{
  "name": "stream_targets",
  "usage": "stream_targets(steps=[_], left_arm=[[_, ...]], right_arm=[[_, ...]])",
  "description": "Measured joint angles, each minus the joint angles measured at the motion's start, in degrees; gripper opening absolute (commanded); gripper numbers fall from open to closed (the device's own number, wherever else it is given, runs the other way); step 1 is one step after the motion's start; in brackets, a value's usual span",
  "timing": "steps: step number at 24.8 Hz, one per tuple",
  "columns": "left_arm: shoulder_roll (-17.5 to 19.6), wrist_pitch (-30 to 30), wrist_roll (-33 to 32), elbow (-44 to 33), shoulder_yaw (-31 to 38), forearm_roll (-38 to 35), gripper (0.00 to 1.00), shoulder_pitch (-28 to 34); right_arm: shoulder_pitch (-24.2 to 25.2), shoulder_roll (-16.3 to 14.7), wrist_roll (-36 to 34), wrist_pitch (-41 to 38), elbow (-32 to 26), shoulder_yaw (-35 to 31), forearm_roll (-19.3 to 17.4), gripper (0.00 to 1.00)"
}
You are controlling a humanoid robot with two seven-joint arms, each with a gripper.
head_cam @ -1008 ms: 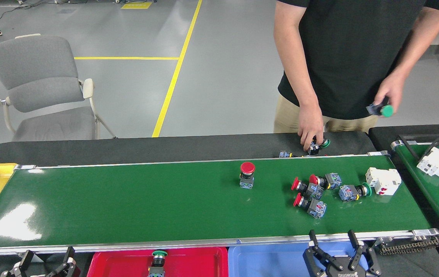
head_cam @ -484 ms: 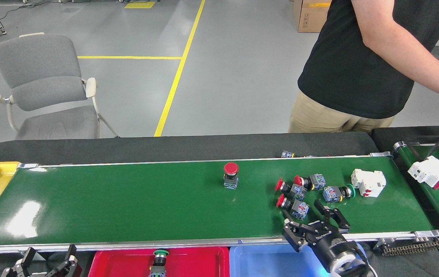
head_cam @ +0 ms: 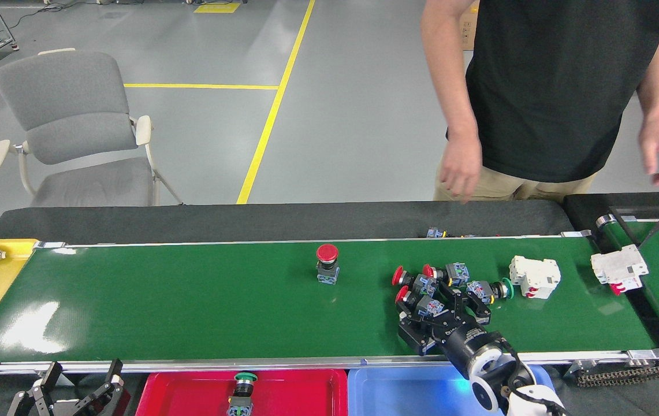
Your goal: Pick switch part from conveyor to tray
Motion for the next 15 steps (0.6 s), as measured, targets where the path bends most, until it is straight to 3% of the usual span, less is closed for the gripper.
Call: stream_targets(steps=[1,2,4,5,6,9,15], left_arm=[[0.0,0.0,-0.1,0.0,-0.2,0.0,1.00,-0.4],[0.0,0.0,-0.2,0.0,-0.6,0.0,1.00,-0.9],[0.0,0.0,-0.4,0.0,-1.6,0.0,1.00,-1.5],[0.0,-0.1,-0.5,-0.1,-2.3,0.0,1.00,-1.8],[0.0,-0.1,-0.6,-0.2,-2.9,0.0,1.00,-2.0],[0.0,0.0,-1.0,-0.2,-4.2,0.0,1.00,-2.3],[0.0,0.1,-1.2,-0.3,-4.4,0.0,1.00,-2.3]], right_arm=[[-0.9,0.6,0.0,0.1,1.1,0.1,0.1,0.96],[-1.8,1.3,0.0,0.2,2.4,0.4,0.3,0.84],[-3.0,1.7,-0.1,0.3,4.0,1.8,0.8,0.43],[-3.3,1.7,-0.1,0.3,4.5,2.9,1.2,0.29],[-3.6,1.7,-0.1,0.3,4.9,3.9,1.5,0.21],[-4.1,1.7,-0.3,0.6,5.4,5.2,1.9,0.05],[-4.2,2.0,-0.3,0.7,5.2,5.9,1.9,0.02]])
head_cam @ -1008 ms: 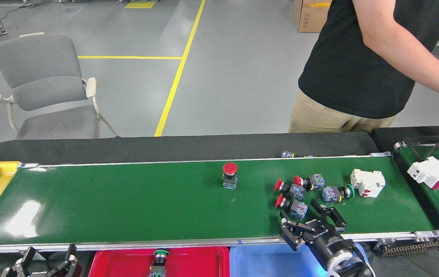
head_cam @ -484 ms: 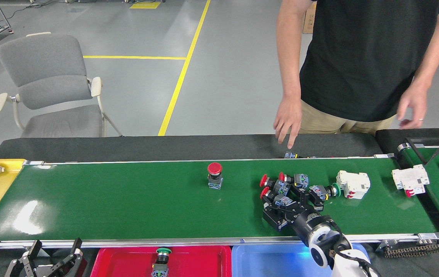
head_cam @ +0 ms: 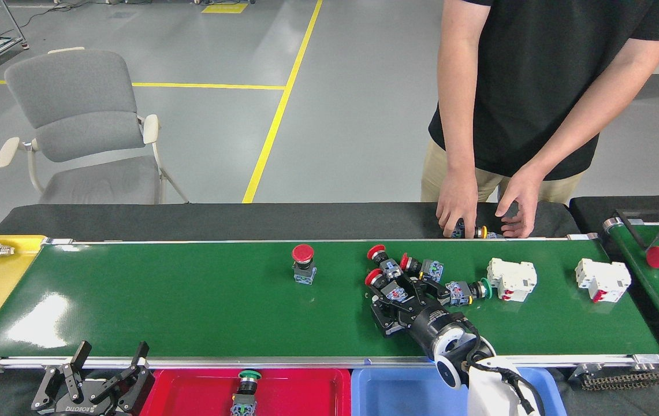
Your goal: Pick switch part from conveyor to tray
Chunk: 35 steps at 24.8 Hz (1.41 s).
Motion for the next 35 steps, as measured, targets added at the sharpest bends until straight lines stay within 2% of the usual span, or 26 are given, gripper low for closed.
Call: stream_targets(steps=[4,9,10,11,12,13,17,20,23,26,29,31,33,35], left_arm=[[0.0,0.1,0.0,-0.1,0.0,0.0,1.00,0.0],[0.0,0.4,-0.1,-1.4,-0.2,0.0,1.00,-0.6],[0.0,0.4,-0.1,-1.6,-0.2,0.0,1.00,-0.8],[0.0,0.4,-0.4,-1.7,-0.3,0.0,1.00,-1.0],[0.0,0.4,-0.8,-1.7,-0.9,0.0,1.00,-1.2],[0.0,0.4,-1.2,-1.7,-2.2,0.0,1.00,-1.7],[-0.2,0.6,-3.8,-1.5,-9.9,-0.1,1.00,-7.1],[-1.1,2.3,-6.0,1.6,-14.4,-0.1,1.00,-11.8],[-1.4,6.0,-6.9,6.3,-18.5,-0.3,1.00,-15.8],[-1.4,8.8,-7.1,9.1,-19.5,-2.6,1.00,-17.0],[-1.4,9.7,-7.2,11.4,-19.0,-3.5,1.00,-17.6],[-1.4,9.8,-7.2,13.0,-17.3,-3.6,1.00,-17.9],[-1.3,9.9,-7.2,15.6,-15.5,-3.6,1.00,-18.8],[-0.9,10.0,-7.4,18.4,-15.0,-3.6,1.00,-21.1]], right_arm=[[1.3,0.0,0.0,0.0,-3.5,1.5,0.0,0.02],[7.8,0.0,-0.1,-2.4,-16.0,9.1,0.1,0.02],[8.8,-0.1,-0.2,-3.1,-18.4,11.3,0.1,0.08],[9.6,-0.2,-0.2,-3.5,-20.4,13.9,0.1,0.40],[10.4,-0.2,-0.2,-4.1,-22.1,16.6,0.1,0.92],[11.1,-0.2,-0.2,-4.5,-23.0,18.8,0.2,1.00],[12.2,-0.2,-0.3,-5.5,-23.8,23.0,0.2,1.00],[12.2,-0.2,-0.3,-6.6,-24.3,23.2,0.0,1.00],[13.2,-0.2,-0.3,-7.0,-27.5,21.6,-0.6,1.00],[20.3,-0.1,-0.5,-6.9,-31.0,10.9,-1.5,1.00],[29.2,2.7,-1.8,-5.8,-33.6,-2.5,-1.6,0.99],[33.2,4.0,-4.3,-2.5,-34.0,-9.6,-1.6,0.99],[34.6,4.0,-7.1,2.4,-33.9,-13.1,-1.4,1.00],[34.3,3.7,-8.2,8.1,-33.9,-13.8,-1.3,1.00]])
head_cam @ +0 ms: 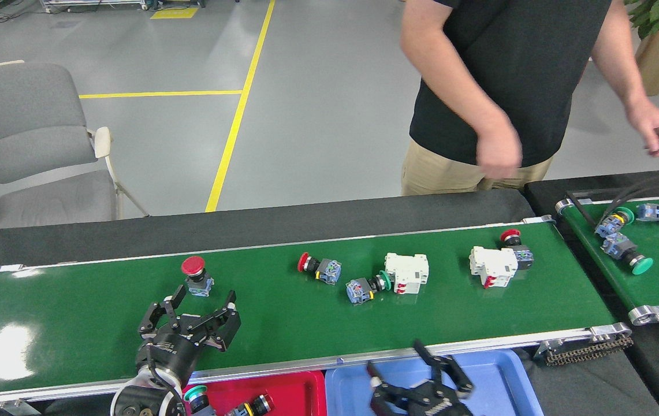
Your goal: Pick switch part from conveyor to tray
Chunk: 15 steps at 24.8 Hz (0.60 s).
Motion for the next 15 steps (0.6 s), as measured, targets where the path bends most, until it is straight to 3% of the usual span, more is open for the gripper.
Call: stream_targets(steps=[5,9,12,14,15], left_arm=[[0.7,0.3,0.2,6.5,0.3,0.0,1.00,-5.1],[0.8,0.4,0.2,11.4,2.0,0.0,0.94,-7.8],[0.8,1.1,0.3,14.9,3.3,0.0,0.66,-9.7],[0.8,2.2,1.0,16.5,3.4,0.0,0.33,-10.3],[1.1,2.5,1.6,17.0,3.5,0.0,0.23,-10.3]], right_arm=[[-7.0,-0.4,-0.8,7.4,1.2,0.0,2.0,1.00],[-13.0,-0.4,0.1,12.1,8.5,0.1,4.6,1.00],[-17.2,-0.4,1.0,14.5,14.0,0.2,4.8,1.00],[-19.6,-0.4,1.2,15.1,17.4,0.6,4.9,1.00],[-20.7,-0.4,1.3,15.5,19.0,1.2,4.9,1.00]])
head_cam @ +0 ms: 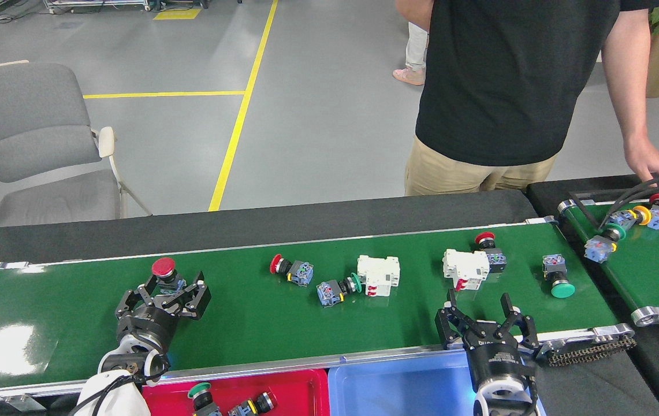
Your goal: Pick switch part from conveyor to tray
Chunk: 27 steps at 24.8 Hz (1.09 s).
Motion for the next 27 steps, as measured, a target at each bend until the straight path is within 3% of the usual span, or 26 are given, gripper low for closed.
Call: stream_targets(steps=[2,4,7,9,10,11,12,13,14,16,17,20,21,23,27], left_arm=[[0.3,0.1,1.6,0.3,0.1,0.8,0.10,0.0],[0.3,-0.1,2.8,0.1,0.1,2.1,0.05,0.8],[0.3,-3.5,3.4,-2.7,-0.4,2.7,0.04,3.2],[0.3,-9.6,3.4,-9.8,-1.7,2.8,0.08,8.0],[0.3,-13.7,3.6,-14.0,-2.4,2.8,0.17,10.5],[0.3,-19.6,3.6,-19.5,-3.1,2.8,0.39,14.0],[0.3,-24.3,3.4,-24.2,-3.6,2.8,0.69,17.2],[0.2,-28.2,3.2,-29.0,-3.6,2.8,0.88,21.0],[0.2,-30.8,3.1,-32.5,-3.6,2.8,1.00,23.8],[0.1,-33.6,3.0,-36.6,-3.7,2.8,1.00,27.8],[0.0,-34.2,2.9,-37.2,-3.8,2.7,1.00,28.7],[-0.1,-34.9,2.9,-37.5,-3.4,2.7,1.00,29.0],[-0.1,-34.3,2.9,-37.5,-2.8,2.7,1.00,29.1],[-0.2,-31.2,2.8,-37.5,-0.7,2.7,1.00,29.3],[-0.4,-17.0,2.7,-37.0,3.8,2.7,1.00,29.5]], right_arm=[[-1.7,0.0,0.1,1.0,2.5,1.1,0.0,1.00],[-3.2,0.0,0.1,2.5,4.8,2.2,0.0,1.00],[-4.1,0.0,0.1,3.9,6.8,2.7,0.0,1.00],[-4.2,0.0,0.1,4.6,7.2,2.7,0.0,1.00],[-4.2,0.0,0.1,4.8,7.3,2.7,-0.1,1.00],[-4.2,0.0,0.1,5.2,7.3,2.7,-0.1,1.00],[-4.3,0.0,0.1,5.3,7.5,2.8,-0.2,1.00],[-4.6,0.0,0.1,5.5,7.8,2.9,-0.2,1.00],[-5.0,0.0,0.1,5.6,8.2,2.9,-0.3,1.00],[-6.3,0.1,0.1,6.0,9.7,2.9,-0.3,0.99],[-6.9,0.2,0.1,6.0,10.4,2.9,-0.3,0.90],[-7.9,0.7,0.1,6.1,11.7,3.2,-0.3,0.38],[-7.9,0.7,0.1,6.2,11.7,3.8,-0.3,0.27],[-8.0,0.7,0.4,6.3,11.7,5.2,-0.3,0.14],[-8.1,0.6,1.0,5.6,11.3,6.4,-0.4,0.05]])
